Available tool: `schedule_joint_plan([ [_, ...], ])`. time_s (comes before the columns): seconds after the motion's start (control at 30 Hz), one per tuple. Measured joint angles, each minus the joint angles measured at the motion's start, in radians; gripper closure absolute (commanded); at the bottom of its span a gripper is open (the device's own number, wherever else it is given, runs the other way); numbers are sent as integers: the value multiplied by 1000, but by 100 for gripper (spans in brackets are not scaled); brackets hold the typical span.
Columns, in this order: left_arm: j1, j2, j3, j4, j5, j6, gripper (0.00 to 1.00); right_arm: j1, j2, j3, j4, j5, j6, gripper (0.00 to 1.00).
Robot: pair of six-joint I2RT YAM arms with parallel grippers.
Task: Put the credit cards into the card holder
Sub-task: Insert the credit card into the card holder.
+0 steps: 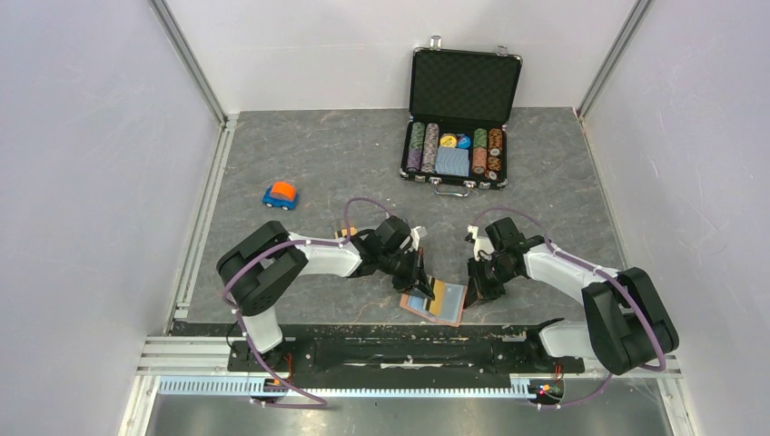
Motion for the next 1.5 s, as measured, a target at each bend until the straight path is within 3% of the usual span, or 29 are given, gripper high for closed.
schedule_joint_plan([
  [0.53,0,15,-18,79,16,-36,97,-2,6,4,-3,-2,-11,100],
  [1.07,-2,14,38,-70,-28,3,95,-4,11,10,-8,-2,-20,99],
  [1.27,-2,-6,64,-158,-70,33,94,-6,8,40,-30,27,-32,56],
  [1.37,-2,-13,70,-180,-86,38,94,-7,-13,60,-43,56,-37,48],
  [1.5,-2,-14,72,-185,-86,40,93,-8,-45,63,-49,85,-50,46],
])
